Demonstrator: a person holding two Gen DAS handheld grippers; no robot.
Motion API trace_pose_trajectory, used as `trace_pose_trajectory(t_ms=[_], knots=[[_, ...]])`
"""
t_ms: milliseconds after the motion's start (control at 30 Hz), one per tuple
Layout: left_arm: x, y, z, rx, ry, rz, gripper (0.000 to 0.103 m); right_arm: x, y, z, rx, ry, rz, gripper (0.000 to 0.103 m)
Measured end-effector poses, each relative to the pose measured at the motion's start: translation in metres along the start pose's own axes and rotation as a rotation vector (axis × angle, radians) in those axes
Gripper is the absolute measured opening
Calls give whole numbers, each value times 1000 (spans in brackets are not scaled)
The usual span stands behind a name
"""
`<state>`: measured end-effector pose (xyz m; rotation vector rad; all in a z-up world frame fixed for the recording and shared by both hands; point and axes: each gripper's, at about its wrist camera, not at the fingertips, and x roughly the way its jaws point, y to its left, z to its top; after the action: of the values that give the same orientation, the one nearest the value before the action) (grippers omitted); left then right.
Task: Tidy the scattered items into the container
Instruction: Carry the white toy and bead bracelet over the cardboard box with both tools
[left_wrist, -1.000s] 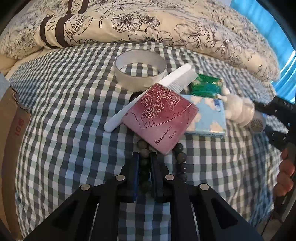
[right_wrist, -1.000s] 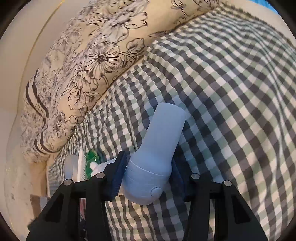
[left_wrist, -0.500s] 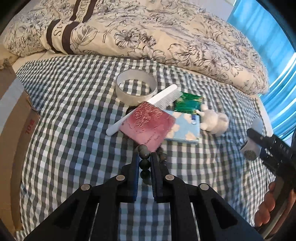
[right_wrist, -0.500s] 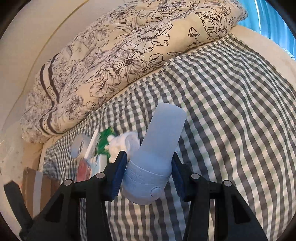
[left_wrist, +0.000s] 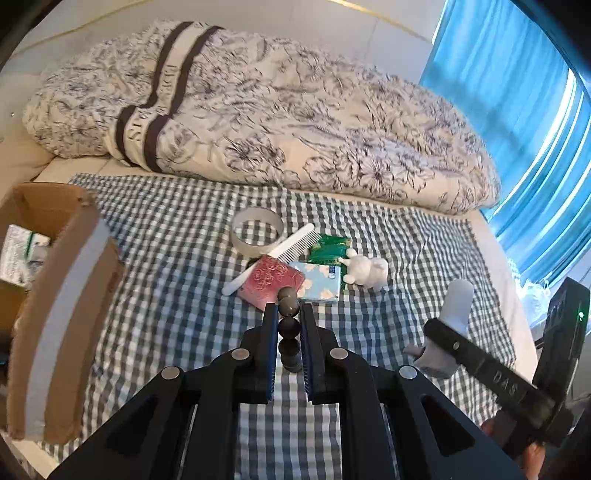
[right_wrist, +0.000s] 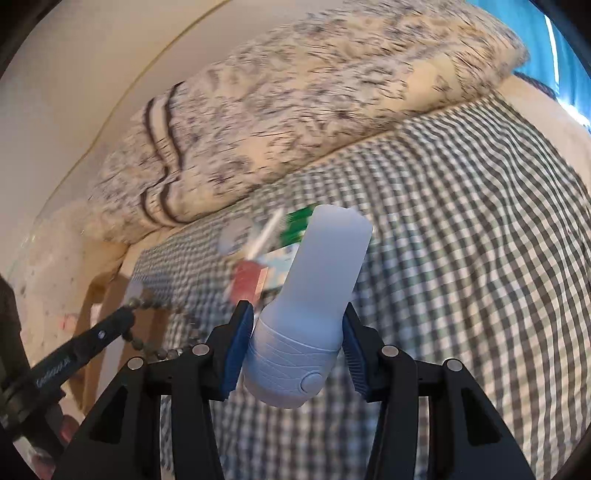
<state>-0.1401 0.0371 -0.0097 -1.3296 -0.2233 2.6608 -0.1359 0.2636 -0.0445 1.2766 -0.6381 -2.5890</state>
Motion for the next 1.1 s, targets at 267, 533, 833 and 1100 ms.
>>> trace_pose_trajectory(t_ms=[267, 533, 833, 1100], knots=[[-51, 35, -16, -34, -37, 36, 11, -23, 62, -31, -98, 1, 27, 47], [-98, 83, -25, -61, -77, 131, 11, -34, 135, -68, -224, 3, 9, 47], [-148, 161, -13, -112, -135, 189, 11, -20, 247, -86, -366, 19, 59, 47], [-164, 233, 11, -169, -163, 253, 11, 28, 337, -86, -447, 84, 131, 47]])
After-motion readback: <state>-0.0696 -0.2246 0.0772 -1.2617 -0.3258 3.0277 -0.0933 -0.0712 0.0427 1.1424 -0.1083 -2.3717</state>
